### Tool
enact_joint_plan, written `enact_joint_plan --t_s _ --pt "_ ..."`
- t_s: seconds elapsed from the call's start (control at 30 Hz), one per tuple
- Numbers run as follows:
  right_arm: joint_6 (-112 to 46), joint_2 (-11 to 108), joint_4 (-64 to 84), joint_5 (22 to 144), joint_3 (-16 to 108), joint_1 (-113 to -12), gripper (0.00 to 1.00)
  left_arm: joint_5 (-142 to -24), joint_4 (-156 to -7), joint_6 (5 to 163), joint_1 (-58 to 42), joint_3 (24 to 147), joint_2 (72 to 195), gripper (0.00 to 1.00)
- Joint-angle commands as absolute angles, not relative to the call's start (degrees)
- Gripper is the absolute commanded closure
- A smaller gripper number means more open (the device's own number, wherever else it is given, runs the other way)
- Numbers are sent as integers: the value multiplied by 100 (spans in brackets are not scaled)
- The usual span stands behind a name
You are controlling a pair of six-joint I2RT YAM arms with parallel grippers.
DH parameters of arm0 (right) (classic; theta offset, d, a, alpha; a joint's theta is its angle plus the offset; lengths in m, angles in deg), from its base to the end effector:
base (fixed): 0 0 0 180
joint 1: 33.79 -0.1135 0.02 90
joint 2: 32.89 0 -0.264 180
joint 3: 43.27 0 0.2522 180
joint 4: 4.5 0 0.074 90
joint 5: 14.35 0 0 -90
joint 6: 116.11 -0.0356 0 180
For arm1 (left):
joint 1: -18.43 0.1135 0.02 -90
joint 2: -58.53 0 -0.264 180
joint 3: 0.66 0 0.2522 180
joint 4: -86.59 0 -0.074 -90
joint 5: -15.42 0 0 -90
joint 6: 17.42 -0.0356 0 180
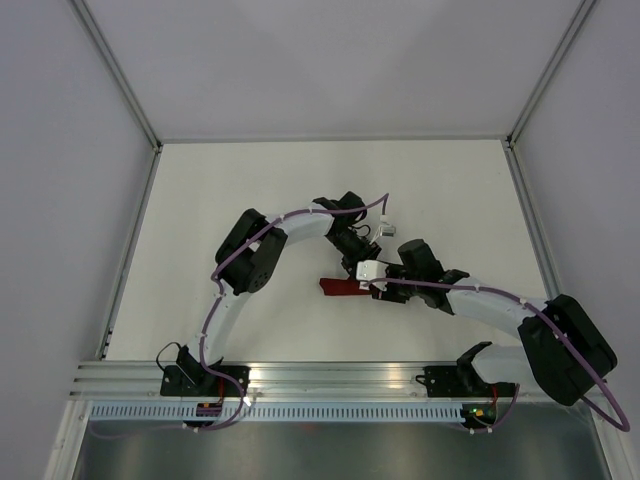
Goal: Fold the napkin, place the utensils inside, and roll it up
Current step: Roll the napkin with the utensil
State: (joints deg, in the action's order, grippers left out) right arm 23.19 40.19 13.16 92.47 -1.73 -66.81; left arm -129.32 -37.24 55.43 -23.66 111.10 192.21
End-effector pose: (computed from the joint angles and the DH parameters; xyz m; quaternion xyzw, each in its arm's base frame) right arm 0.1862 0.1333 0.1523 -0.6486 0.6645 0.0869 0.3608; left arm 0.3188 -0.3271 0.1178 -0.4780 -0.7443 0.4664 0.0088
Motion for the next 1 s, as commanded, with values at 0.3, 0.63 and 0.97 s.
enact_joint_plan --t_s 0.3,0.63,0.97 --pt "2469 4199 1769 9446 107 -6710 61 -12177 -4465 5982 -2271 10681 18695 46" --pt "2619 4603 2463 9718 547 -6693 62 -11633 -5591 6501 -1875 9969 17780 45" --pt "2865 5489 3702 10465 1540 -6271 62 -9462 -9271 7767 -1629 7246 15760 45"
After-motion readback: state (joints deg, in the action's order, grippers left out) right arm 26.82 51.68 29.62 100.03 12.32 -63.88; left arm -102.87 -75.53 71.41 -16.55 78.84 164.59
